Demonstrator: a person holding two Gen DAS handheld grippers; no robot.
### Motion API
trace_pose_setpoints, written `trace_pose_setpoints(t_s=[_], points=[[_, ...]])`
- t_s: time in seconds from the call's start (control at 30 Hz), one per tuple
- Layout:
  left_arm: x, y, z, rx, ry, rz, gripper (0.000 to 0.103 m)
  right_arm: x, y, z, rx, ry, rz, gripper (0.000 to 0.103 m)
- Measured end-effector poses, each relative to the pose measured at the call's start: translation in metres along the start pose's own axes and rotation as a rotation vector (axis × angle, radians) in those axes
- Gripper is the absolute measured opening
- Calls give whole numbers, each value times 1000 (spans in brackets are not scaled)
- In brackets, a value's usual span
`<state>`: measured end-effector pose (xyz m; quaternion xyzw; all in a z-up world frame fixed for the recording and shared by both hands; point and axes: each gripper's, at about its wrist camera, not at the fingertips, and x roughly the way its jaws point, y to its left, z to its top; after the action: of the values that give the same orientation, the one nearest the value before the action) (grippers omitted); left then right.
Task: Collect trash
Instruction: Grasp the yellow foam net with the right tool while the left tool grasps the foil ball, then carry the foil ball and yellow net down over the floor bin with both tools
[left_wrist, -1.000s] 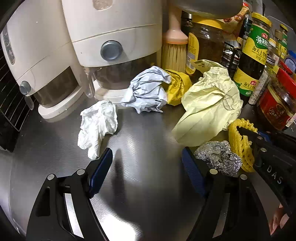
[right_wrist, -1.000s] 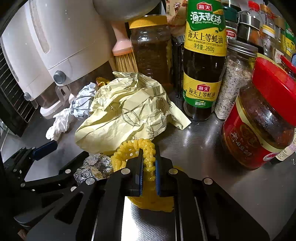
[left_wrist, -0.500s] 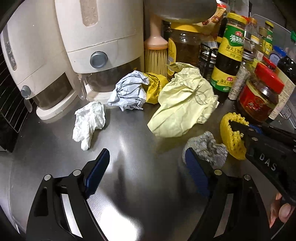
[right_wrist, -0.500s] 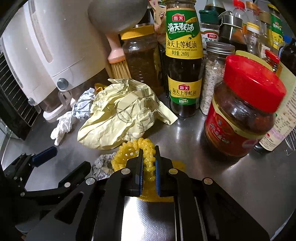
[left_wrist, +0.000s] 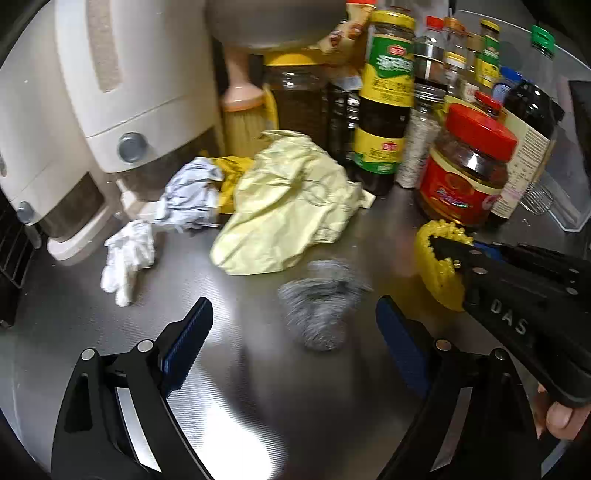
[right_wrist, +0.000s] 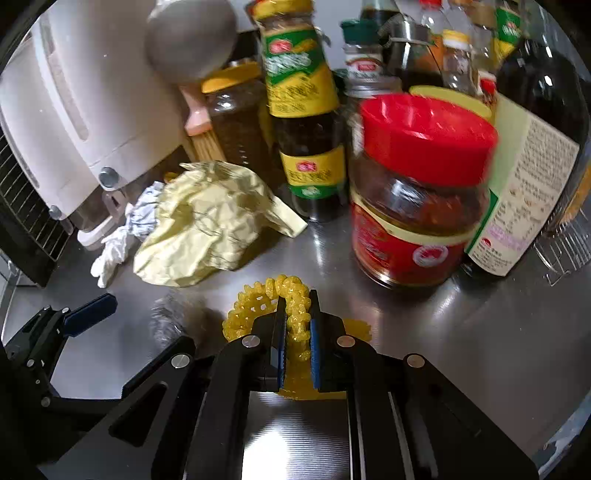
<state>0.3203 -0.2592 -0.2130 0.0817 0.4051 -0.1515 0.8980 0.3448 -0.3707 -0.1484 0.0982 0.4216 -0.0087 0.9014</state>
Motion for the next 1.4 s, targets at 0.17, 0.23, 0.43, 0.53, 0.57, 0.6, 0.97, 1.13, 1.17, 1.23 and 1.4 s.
trace_pose_setpoints(t_s=[0.17, 0.23, 0.43, 0.53, 0.57, 0.6, 0.97, 1.13, 1.17, 1.23, 1.4], points=[[13, -4, 4, 6, 12, -4, 75, 3, -3, -1, -7, 5, 3, 11], [19, -3, 6, -5, 26, -17, 57, 3, -2, -1, -15, 6, 1, 11], [20, 2, 6, -3, 39, -20, 39, 8, 8, 0, -24, 12, 0, 11], [11, 9, 1, -17, 34, 3, 39, 3, 15, -3, -30, 10, 9, 11], [8, 11, -1, -21, 35, 8, 38, 1, 17, -5, -33, 9, 11, 11], [2, 14, -5, -23, 35, 17, 38, -3, 22, -7, -37, 8, 15, 11], [-72, 44, -56, -77, 17, 74, 38, -52, 68, -49, -70, -6, 75, 11], [-104, 53, -92, -106, 15, 96, 38, -79, 84, -78, -89, -10, 91, 11], [-111, 53, -101, -109, 13, 99, 38, -85, 87, -87, -92, -9, 97, 11], [-121, 52, -114, -112, 11, 104, 38, -92, 89, -101, -93, -2, 111, 11], [-142, 52, -154, -133, 8, 118, 39, -99, 96, -141, -98, 29, 142, 11]])
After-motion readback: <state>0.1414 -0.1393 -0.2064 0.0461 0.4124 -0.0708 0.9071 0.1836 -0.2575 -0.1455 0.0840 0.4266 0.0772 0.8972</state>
